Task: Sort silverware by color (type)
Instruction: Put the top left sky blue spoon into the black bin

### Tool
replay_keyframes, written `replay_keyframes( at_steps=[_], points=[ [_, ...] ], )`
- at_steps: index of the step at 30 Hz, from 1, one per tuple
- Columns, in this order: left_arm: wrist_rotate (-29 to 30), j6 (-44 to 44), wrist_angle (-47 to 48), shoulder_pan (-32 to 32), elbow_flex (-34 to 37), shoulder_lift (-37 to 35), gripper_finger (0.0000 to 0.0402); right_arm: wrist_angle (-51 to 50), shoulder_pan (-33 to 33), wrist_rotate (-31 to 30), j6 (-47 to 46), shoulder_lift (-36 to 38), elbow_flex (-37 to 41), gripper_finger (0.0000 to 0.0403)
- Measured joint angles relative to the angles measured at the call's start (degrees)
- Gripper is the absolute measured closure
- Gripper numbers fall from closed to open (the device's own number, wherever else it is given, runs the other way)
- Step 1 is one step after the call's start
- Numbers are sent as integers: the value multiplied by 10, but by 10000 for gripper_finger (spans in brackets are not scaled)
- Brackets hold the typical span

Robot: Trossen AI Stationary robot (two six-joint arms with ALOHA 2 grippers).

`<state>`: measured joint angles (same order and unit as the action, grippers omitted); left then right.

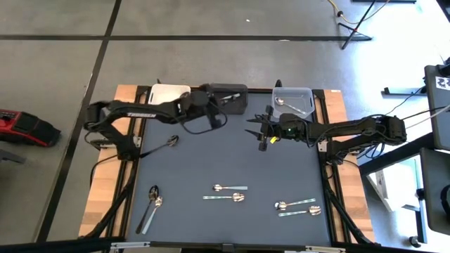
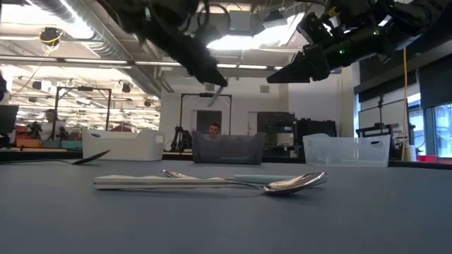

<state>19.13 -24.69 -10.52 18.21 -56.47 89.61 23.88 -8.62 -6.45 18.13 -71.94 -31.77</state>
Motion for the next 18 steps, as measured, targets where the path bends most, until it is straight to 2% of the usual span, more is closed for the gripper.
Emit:
replay_keyframes(
  at_steps=[4, 13, 18],
  points=[
    [-2, -32, -78, 31, 0, 52, 359, 0, 0, 0, 0, 0, 0, 228],
    [-7, -23, -85, 82, 0, 112, 357, -1, 0, 0, 1, 0, 0, 228],
    [-2, 22, -78, 91, 0, 120, 325, -6, 0, 0, 1, 0, 0, 228]
  ],
)
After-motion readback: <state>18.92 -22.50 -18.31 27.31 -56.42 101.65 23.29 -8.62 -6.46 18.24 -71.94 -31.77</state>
